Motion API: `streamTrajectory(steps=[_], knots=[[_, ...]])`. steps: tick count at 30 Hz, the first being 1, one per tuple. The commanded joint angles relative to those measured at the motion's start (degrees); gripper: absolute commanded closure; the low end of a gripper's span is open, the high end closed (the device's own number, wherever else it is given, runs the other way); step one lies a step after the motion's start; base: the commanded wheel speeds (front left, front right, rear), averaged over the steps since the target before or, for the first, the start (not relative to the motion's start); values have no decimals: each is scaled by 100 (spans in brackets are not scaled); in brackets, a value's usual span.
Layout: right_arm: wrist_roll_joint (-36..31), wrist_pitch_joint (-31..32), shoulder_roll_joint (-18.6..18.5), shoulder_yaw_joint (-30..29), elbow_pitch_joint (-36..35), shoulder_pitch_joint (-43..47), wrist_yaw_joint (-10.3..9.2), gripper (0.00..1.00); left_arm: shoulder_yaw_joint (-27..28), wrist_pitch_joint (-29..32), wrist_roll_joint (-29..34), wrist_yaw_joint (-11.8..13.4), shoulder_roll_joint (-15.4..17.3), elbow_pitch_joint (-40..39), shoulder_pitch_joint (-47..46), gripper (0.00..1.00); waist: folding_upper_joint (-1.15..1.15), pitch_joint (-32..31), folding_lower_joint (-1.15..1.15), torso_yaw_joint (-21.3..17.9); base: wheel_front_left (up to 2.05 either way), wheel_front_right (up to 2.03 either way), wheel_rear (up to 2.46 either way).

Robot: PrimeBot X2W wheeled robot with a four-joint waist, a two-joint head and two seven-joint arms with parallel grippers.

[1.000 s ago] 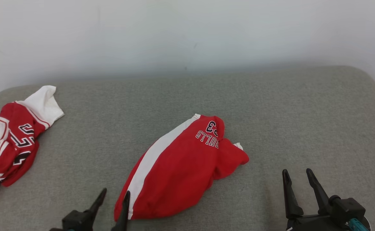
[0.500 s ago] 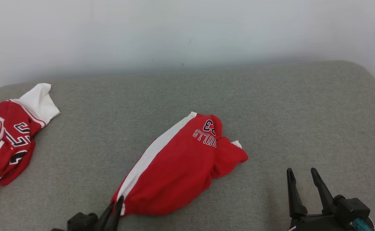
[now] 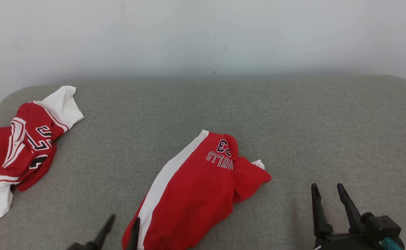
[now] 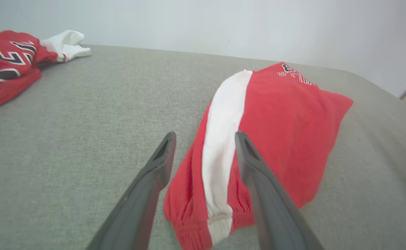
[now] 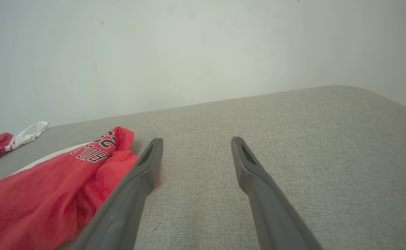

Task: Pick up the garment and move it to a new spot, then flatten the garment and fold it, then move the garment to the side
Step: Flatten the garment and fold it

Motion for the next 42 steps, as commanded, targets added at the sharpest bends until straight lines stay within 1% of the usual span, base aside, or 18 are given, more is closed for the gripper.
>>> streamTrajectory(steps=[1, 7, 10, 13, 14, 16, 20, 23, 27, 31, 35, 36, 41, 42], knots=[[3, -23, -10, -15, 1, -9, -13, 0, 128, -41, 52, 32, -36, -162, -97, 0, 0, -20, 0, 17, 0, 0, 0], [-44, -22, -10, -61, 31, 20, -13, 0, 983, -34, 383, 86, -267, -953, 75, 0, 0, -100, 0, -32, 0, 0, 0], [-57, -20, -10, -88, 33, 66, -13, 0, 1387, -34, 544, 65, -311, -1093, 173, 0, 0, -145, 0, -68, 0, 0, 0], [-66, -11, -10, -117, 14, 102, -13, 0, 1739, -35, 681, 56, -253, -1094, 258, 0, 0, -168, 0, -84, 0, 0, 0], [-76, -8, -9, -128, 6, 112, -13, 0, 1819, -35, 757, 49, -192, -1047, 293, 0, 0, -174, 0, -85, 0, 0, 0], [-90, 5, -9, -153, 2, 141, -13, 0, 1919, -35, 817, 44, -227, -1038, 324, 0, 0, -186, 0, -76, 0, 0, 0], [-120, 63, -8, -98, -20, 146, -13, 0, 2006, -36, 905, 25, -269, -1062, 353, 0, 0, -175, 0, -25, 0, 0, 0], [-204, 156, -11, 8, -41, -24, -13, 0, 1986, -36, 941, 10, -336, -1064, 266, 0, 0, -119, 0, 50, 0, 0, 0], [-407, 383, -8, 248, 43, -445, -13, 0, 1885, -36, 982, -42, -454, -1056, 128, 0, 0, -22, 0, 201, 0, 0, 0], [-558, 668, -9, 506, 341, -1126, -13, 0, 1829, -36, 930, -89, -511, -939, -74, 0, 0, 106, 0, 399, 0, 0, 0], [-575, 905, -9, 786, 952, -1853, -13, 0, 1730, -36, 902, -117, -580, -814, -257, 0, 0, 203, 0, 637, 0, 0, 0], [-558, 979, -10, 909, 1321, -2190, -13, 0, 1679, -36, 886, -135, -614, -749, -346, 0, 0, 244, 0, 764, 0, 0, 0], [-417, 1145, -12, 1153, 2443, -3051, -13, 0, 1623, -36, 839, -140, -663, -612, -488, 0, 0, 333, 0, 977, 0, 0, 0], [-417, 1145, -12, 1153, 2443, -3051, -13, 0, 1623, -36, 839, -140, -663, -612, -488, 0, 0, 333, 0, 977, 0, 0, 0]])
